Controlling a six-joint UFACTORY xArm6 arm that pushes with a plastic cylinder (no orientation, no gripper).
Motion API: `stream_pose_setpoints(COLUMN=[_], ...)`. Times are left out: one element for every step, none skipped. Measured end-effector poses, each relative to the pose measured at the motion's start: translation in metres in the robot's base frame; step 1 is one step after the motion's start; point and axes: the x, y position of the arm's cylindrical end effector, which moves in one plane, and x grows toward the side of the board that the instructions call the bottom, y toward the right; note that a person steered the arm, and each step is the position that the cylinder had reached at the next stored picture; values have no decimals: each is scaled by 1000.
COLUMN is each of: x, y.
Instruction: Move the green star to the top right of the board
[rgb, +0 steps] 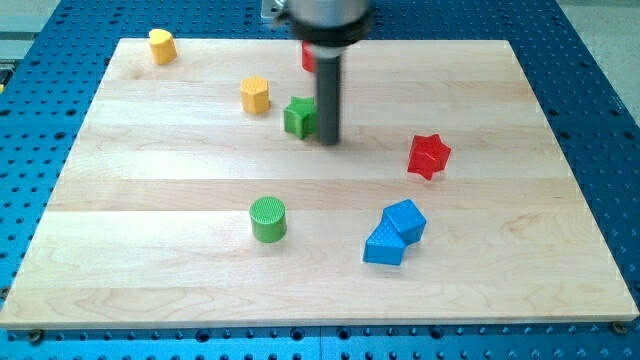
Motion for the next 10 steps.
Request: stream_pose_setpoints(x=[38,86,58,1,-62,-63,-95,-95,-95,-96], y=[-2,-68,-129,-60,15,26,57,40,117,140])
